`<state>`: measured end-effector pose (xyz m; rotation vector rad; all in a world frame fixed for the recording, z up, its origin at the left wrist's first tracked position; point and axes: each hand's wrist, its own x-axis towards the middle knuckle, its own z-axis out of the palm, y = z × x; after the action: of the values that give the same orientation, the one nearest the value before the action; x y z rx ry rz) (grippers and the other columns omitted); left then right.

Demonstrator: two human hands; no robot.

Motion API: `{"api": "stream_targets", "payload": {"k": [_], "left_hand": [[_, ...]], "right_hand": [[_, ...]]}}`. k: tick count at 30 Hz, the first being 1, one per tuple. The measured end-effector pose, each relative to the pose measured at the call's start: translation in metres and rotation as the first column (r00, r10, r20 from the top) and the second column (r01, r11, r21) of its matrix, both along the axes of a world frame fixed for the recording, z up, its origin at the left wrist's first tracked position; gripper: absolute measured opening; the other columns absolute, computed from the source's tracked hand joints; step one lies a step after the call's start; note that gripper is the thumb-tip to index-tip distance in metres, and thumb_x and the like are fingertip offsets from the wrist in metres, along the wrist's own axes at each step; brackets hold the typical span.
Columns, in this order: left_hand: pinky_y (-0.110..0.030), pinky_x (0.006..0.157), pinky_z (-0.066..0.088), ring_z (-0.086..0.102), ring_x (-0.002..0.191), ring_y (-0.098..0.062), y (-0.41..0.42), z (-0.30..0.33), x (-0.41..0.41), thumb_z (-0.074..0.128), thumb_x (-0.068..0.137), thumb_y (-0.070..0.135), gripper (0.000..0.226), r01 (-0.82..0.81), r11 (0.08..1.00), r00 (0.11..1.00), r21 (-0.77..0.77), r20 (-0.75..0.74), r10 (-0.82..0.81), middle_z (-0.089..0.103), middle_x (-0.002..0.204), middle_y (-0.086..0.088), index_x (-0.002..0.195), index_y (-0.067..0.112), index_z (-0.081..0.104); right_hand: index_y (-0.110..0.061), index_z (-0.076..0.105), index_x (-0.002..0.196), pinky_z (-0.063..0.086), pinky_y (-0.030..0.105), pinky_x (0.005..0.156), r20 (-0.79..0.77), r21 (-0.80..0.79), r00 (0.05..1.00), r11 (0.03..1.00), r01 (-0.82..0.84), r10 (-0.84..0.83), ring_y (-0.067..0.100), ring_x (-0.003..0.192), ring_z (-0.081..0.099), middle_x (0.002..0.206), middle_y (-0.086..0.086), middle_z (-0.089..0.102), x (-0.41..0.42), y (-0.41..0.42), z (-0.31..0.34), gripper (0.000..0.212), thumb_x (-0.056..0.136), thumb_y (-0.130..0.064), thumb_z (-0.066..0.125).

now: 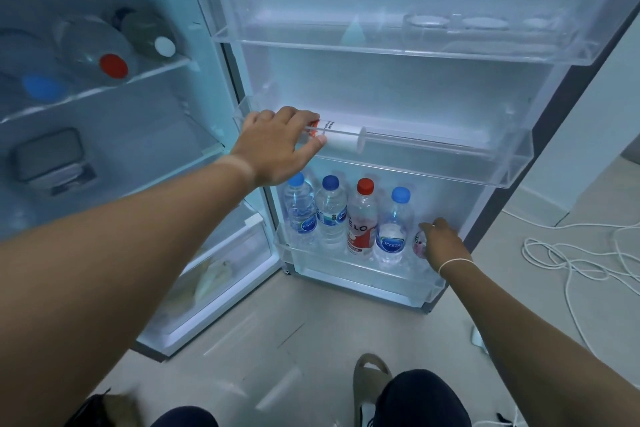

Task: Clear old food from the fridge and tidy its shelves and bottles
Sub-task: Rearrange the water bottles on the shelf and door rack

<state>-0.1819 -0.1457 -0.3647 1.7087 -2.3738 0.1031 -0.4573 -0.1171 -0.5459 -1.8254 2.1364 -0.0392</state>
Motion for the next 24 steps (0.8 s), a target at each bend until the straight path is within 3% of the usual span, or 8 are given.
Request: {"api": "stream_targets", "payload": {"k": [9, 14, 18, 24], "left_hand": [[-0.045, 0.112, 0.020, 0.041, 0.132, -0.031, 0.001, 0.001, -0.001, 0.026, 0.091, 0.057, 0.059, 0.003, 1.000, 1.000, 0.028, 0.003, -0.003, 0.044, 0.145, -0.004, 0.141, 0.028, 0.037], [-0.045, 0.114, 0.019, 0.039, 0.134, -0.031, 0.003, 0.003, -0.001, 0.027, 0.093, 0.055, 0.056, -0.004, 0.999, 1.000, 0.052, 0.010, 0.003, 0.043, 0.147, -0.003, 0.141, 0.028, 0.036], [-0.044, 0.116, 0.017, 0.036, 0.136, -0.031, 0.003, 0.005, 0.001, 0.027, 0.094, 0.055, 0.056, -0.002, 0.996, 1.000, 0.084, 0.019, 0.000, 0.040, 0.150, -0.003, 0.143, 0.028, 0.033], [-0.042, 0.123, 0.006, 0.011, 0.149, -0.029, 0.006, 0.014, 0.015, 0.036, 0.094, 0.049, 0.066, 0.047, 0.986, 0.997, 0.160, 0.049, -0.056, 0.012, 0.161, -0.009, 0.151, 0.028, 0.010]], "right_hand": [[-0.013, 0.027, 0.147, 0.039, 0.040, 0.108, 0.088, -0.069, 0.996, 0.997, 0.026, -0.019, 0.037, 0.131, 0.044, 0.156, 0.013, 0.018, 0.002, 0.012, 0.011, 0.061, 0.091, -0.003, 0.049], [-0.017, 0.035, 0.144, 0.048, 0.037, 0.097, 0.061, -0.105, 0.998, 0.994, -0.008, 0.014, 0.034, 0.118, 0.056, 0.152, 0.010, 0.031, 0.010, 0.025, 0.024, 0.051, 0.094, -0.014, 0.048], [-0.017, 0.041, 0.140, 0.048, 0.036, 0.097, 0.088, -0.104, 0.994, 0.993, -0.058, 0.067, 0.032, 0.115, 0.057, 0.142, 0.010, 0.044, 0.023, 0.033, 0.038, 0.047, 0.094, -0.014, 0.048], [-0.016, 0.056, 0.127, 0.047, 0.034, 0.095, 0.214, -0.113, 0.965, 0.985, -0.132, 0.154, 0.029, 0.111, 0.059, 0.128, 0.011, 0.060, 0.069, 0.033, 0.050, 0.037, 0.092, -0.024, 0.050]]}}
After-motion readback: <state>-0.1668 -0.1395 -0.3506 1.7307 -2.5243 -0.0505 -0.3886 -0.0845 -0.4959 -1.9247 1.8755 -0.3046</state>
